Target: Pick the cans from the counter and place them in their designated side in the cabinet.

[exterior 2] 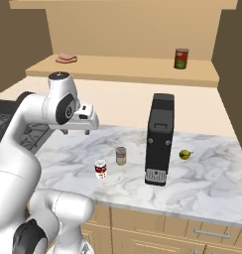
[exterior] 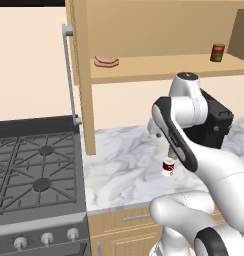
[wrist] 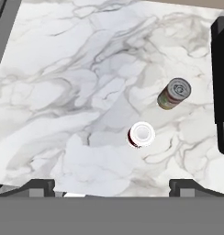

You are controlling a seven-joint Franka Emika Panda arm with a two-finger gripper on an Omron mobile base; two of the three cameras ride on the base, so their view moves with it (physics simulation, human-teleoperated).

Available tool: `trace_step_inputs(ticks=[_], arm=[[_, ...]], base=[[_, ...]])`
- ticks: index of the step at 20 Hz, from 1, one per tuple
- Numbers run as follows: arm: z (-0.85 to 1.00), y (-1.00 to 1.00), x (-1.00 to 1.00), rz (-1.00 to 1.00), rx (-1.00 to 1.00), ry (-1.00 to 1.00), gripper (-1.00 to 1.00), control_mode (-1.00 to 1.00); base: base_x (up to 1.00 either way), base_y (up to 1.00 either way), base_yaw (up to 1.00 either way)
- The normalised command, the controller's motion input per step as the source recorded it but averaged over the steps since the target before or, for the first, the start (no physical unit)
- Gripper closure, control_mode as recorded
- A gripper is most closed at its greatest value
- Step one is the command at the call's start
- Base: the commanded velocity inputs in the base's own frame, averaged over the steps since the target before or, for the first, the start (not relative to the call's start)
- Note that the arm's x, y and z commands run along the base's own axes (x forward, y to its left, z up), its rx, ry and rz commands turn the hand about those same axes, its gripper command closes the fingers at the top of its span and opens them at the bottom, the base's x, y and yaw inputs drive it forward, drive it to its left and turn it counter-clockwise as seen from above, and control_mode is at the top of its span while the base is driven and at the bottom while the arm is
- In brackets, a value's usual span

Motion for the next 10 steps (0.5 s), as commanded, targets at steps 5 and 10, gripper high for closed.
trace_step_inputs(ticks=[5,10], arm=[[-0.22,-0.09,0.0,0.0,0.0,0.0,-1.0,-1.0],[-0.22,-0.11,0.0,0.0,0.0,0.0,-1.0,-1.0]], base=[[0.0,0.0,0.0],[0.0,0.0,0.0]])
